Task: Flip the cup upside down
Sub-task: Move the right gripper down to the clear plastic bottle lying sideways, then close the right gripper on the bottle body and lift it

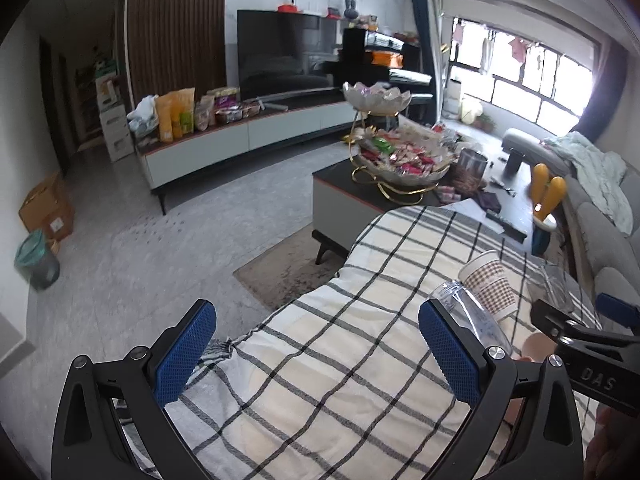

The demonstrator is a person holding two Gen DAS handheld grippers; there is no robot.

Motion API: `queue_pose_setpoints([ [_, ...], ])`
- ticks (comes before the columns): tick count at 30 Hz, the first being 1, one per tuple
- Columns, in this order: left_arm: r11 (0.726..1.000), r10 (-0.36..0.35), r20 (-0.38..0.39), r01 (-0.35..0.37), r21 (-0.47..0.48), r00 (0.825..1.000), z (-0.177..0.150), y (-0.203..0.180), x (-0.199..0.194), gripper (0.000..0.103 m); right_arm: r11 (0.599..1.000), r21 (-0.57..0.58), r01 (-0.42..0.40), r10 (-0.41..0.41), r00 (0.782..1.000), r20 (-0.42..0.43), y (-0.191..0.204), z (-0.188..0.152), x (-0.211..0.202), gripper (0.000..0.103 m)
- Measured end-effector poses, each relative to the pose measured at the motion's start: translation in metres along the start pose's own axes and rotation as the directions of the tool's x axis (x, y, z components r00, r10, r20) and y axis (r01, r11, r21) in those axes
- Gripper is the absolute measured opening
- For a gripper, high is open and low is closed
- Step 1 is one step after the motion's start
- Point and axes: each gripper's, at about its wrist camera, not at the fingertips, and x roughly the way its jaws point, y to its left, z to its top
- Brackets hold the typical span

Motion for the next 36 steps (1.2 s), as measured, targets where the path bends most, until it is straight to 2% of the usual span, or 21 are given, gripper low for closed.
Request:
queue_pose_setpoints([
  [8, 0.997, 0.014, -0.145, -0.003, 0.075, 0.989, -0.009, -0.022, 0.039, 0.103, 0.988, -0.151, -0.033, 0.008, 0.986, -0.167, 0.016, 0.018, 0.059, 0.102],
  [13, 0.998, 0.019, -0.215, -0.004, 0.070, 0.976, -0.014, -0.021, 0.060, 0.103, 0.982, -0.173, -0.076, 0.027, 0.962, -0.271, 0.023, 0.019, 0.093, 0.101],
  [19, 0.997, 0.021, -0.279, 0.000, 0.075, 0.960, -0.020, -0.021, 0.082, 0.103, 0.974, -0.200, -0.104, 0.027, 0.934, -0.357, 0.032, 0.015, 0.124, 0.100],
  [26, 0.997, 0.022, -0.328, 0.004, 0.079, 0.944, -0.026, -0.021, 0.099, 0.103, 0.970, -0.212, -0.118, 0.016, 0.904, -0.428, 0.040, 0.008, 0.151, 0.088],
  [28, 0.997, 0.017, -0.335, 0.008, 0.072, 0.942, -0.026, -0.018, 0.102, 0.103, 0.971, -0.205, -0.126, 0.022, 0.896, -0.444, 0.041, 0.006, 0.156, 0.081],
  [30, 0.998, 0.013, -0.339, 0.009, 0.064, 0.941, -0.026, -0.017, 0.104, 0.103, 0.970, -0.200, -0.134, 0.031, 0.893, -0.450, 0.043, 0.004, 0.157, 0.074],
  [36, 0.998, 0.001, -0.347, 0.024, 0.066, 0.938, -0.024, -0.013, 0.105, 0.103, 0.976, -0.181, -0.122, 0.032, 0.901, -0.432, 0.047, 0.003, 0.152, 0.073],
])
